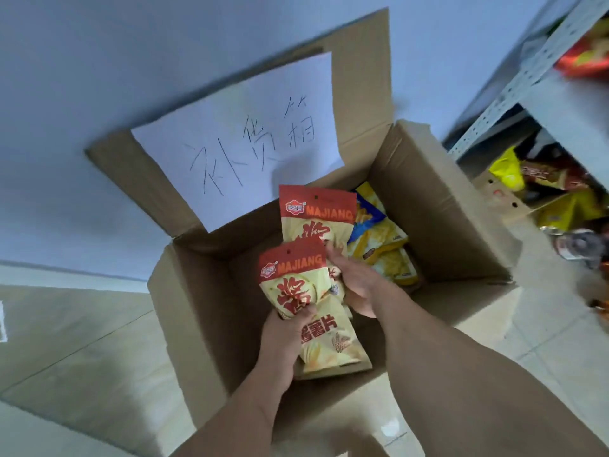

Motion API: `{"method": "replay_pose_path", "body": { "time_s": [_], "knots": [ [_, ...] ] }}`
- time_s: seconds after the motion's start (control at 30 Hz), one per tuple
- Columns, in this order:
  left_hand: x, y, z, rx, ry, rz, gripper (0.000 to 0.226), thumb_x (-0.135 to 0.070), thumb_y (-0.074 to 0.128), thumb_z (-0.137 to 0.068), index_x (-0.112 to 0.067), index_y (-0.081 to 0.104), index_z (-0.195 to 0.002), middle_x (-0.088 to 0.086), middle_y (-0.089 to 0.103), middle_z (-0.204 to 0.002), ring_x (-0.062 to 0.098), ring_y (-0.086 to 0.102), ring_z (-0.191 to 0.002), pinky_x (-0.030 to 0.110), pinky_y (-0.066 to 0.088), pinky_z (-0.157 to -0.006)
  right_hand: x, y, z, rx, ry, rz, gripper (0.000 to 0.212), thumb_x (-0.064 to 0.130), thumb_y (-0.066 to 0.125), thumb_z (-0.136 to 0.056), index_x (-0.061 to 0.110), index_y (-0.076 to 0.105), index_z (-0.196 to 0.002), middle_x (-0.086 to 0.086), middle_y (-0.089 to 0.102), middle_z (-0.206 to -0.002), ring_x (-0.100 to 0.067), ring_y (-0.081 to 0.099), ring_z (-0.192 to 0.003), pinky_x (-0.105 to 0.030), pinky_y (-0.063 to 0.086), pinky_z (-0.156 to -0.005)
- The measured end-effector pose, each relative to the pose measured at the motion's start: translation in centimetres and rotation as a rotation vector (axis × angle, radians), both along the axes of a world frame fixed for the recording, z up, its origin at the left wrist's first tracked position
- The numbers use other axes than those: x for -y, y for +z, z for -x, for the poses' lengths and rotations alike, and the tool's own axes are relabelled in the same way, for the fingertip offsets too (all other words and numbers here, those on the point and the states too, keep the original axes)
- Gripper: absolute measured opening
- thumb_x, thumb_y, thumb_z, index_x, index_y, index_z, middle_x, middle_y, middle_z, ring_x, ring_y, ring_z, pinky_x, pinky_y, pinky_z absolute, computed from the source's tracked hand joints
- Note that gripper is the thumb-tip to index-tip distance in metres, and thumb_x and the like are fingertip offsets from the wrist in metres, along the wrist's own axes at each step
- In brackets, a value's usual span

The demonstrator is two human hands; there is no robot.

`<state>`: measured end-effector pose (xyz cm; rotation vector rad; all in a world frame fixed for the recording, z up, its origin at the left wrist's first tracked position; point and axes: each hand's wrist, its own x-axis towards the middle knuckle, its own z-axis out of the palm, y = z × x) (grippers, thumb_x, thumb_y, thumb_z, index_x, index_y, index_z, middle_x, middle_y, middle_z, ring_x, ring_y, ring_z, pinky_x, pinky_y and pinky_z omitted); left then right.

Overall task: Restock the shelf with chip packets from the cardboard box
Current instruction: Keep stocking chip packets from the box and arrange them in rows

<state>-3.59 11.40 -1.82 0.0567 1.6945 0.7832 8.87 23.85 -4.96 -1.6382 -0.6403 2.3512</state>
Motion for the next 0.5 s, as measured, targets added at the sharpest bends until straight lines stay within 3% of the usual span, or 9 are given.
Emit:
{"method": "replay_pose_path", "body": {
  "time_s": [0.1,0.23,0.3,0.43,0.5],
  "knots": [
    [-0.4,5.7,-1.0,0.067,-0.15,-0.105,0.034,-0.02,0.084,-0.081,-0.016,0.067,-0.11,0.005,0.08,-0.095,0.024,0.078,-0.084,0.034,0.058,-0.07,0.3,7.8,-2.8,0.022,-0.138,-0.081,0.062,0.054,0.068,-0.087,0.012,0.058,-0.132,-0.012,0.073,-0.118,-0.03,0.069,-0.111,-0.051,0.053,-0.099],
    [-0.5,12.6,-2.4,0.147,-0.415,-0.24,0.037,-0.013,0.081,-0.082,-0.012,0.065,-0.116,0.012,0.079,-0.099,0.032,0.077,-0.089,0.052,0.06,-0.085,2.6,16.9,-7.6,0.058,-0.399,-0.244,0.039,0.04,0.055,-0.101,0.011,0.062,-0.125,-0.012,0.076,-0.109,-0.027,0.075,-0.093,-0.04,0.06,-0.074],
    [-0.1,16.1,-3.3,0.181,-0.562,-0.326,0.033,-0.011,0.077,-0.086,-0.011,0.065,-0.117,0.012,0.078,-0.103,0.031,0.076,-0.092,0.051,0.06,-0.086,4.8,21.1,-10.5,0.09,-0.55,-0.321,0.032,0.038,0.055,-0.101,0.014,0.061,-0.122,-0.01,0.077,-0.102,-0.024,0.076,-0.084,-0.039,0.062,-0.068],
    [0.9,21.9,-5.6,0.24,-0.76,-0.48,0.04,-0.016,0.075,-0.089,-0.013,0.062,-0.126,0.011,0.076,-0.114,0.03,0.074,-0.103,0.052,0.056,-0.094,9.6,27.6,-15.9,0.26,-0.76,-0.423,0.039,0.041,0.059,-0.099,0.015,0.058,-0.128,-0.008,0.077,-0.107,-0.027,0.074,-0.093,-0.042,0.062,-0.074],
    [1.6,24.4,-7.3,0.256,-0.842,-0.538,0.046,-0.024,0.079,-0.085,-0.014,0.063,-0.126,0.01,0.075,-0.117,0.03,0.073,-0.107,0.054,0.054,-0.098,11.8,30.4,-18.7,0.304,-0.826,-0.447,0.036,0.041,0.06,-0.099,0.012,0.063,-0.12,-0.009,0.078,-0.101,-0.028,0.074,-0.092,-0.046,0.061,-0.08]
  ]
}}
